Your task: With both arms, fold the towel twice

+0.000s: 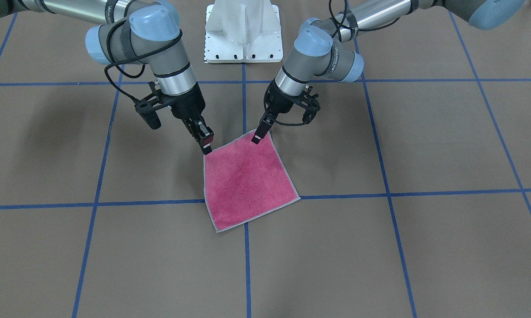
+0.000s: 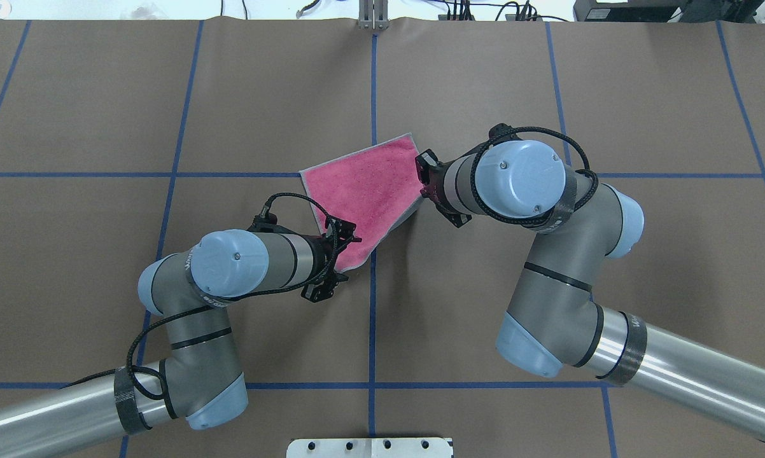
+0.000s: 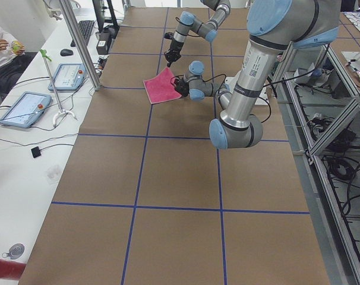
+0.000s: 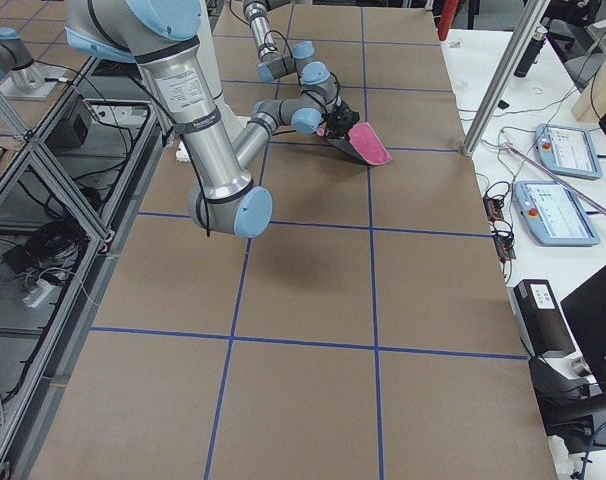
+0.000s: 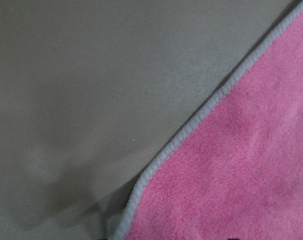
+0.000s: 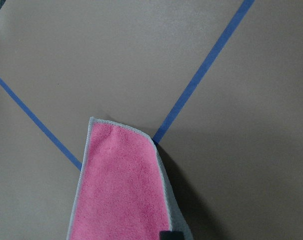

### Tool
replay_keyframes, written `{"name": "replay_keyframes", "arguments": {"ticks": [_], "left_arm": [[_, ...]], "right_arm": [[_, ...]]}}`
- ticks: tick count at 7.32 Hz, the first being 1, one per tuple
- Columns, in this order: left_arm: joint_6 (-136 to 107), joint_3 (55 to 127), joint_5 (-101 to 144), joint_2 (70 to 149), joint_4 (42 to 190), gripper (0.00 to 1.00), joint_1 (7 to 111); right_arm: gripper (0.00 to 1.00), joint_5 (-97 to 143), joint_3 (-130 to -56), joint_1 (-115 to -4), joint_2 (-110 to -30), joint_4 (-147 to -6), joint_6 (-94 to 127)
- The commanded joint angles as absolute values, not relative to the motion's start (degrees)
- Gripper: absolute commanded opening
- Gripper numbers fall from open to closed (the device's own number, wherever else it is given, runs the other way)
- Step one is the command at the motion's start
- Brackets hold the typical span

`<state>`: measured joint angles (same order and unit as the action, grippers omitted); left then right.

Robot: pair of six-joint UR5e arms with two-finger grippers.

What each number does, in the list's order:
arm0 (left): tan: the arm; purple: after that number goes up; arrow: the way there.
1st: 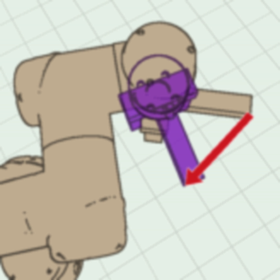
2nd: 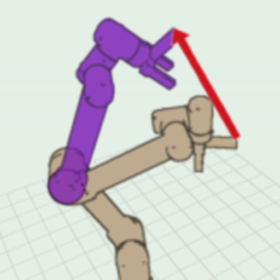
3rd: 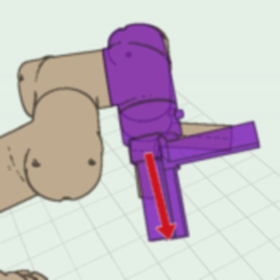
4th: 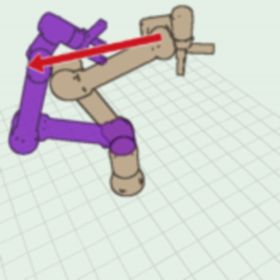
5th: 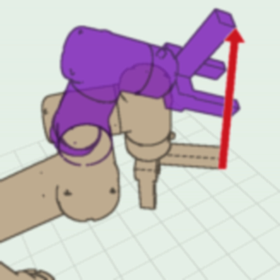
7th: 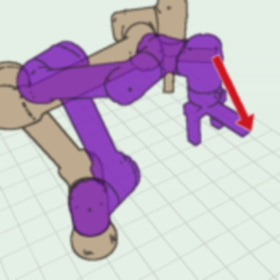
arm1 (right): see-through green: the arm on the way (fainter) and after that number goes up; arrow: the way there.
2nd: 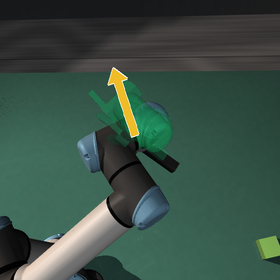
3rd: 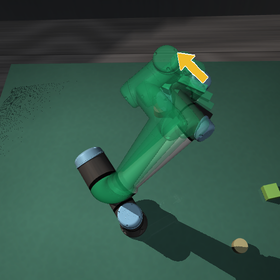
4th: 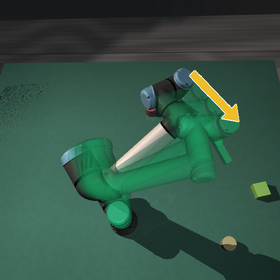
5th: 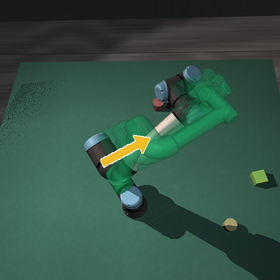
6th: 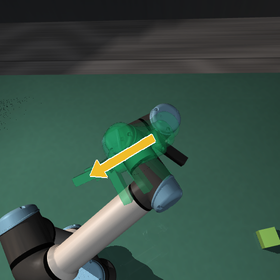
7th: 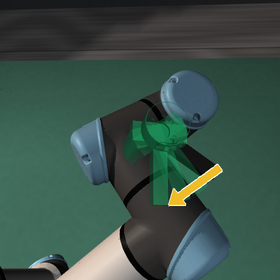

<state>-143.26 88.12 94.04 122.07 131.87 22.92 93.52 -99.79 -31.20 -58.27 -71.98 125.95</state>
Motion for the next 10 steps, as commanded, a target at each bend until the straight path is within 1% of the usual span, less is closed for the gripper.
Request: {"name": "replay_keyframes", "arguments": {"ticks": [1, 3, 5, 8, 9, 10], "left_arm": [[-142.04, 88.42, 94.04, 121.73, 131.84, 0.73, 23.46], [-140.98, 88.77, 94.13, 121.55, 131.84, 0.73, 23.64], [-140.19, 91.13, 94.22, 119.89, 131.84, 0.73, 23.56], [-140.1, 91.23, 94.39, 119.88, 132.1, 0.73, 23.2], [-140.18, 91.23, 94.39, 119.88, 132.27, 0.67, 23.2], [-140.19, 91.23, 94.39, 119.88, 132.28, 0.56, 23.12]], "right_arm": [[0.0, 93.52, -99.84, -31.2, -58.27, -71.98, 125.95], [0.0, 93.52, -99.84, -31.2, -58.27, -71.98, 125.95], [0.0, 93.52, -99.84, -31.2, -58.27, -71.98, 125.95], [0.0, 93.52, -99.84, -31.2, -58.36, -71.98, 125.95], [0.0, 93.6, -99.93, -31.2, -58.36, -71.98, 125.95], [0.0, 93.6, -99.93, -31.2, -58.36, -71.98, 125.95]]}}
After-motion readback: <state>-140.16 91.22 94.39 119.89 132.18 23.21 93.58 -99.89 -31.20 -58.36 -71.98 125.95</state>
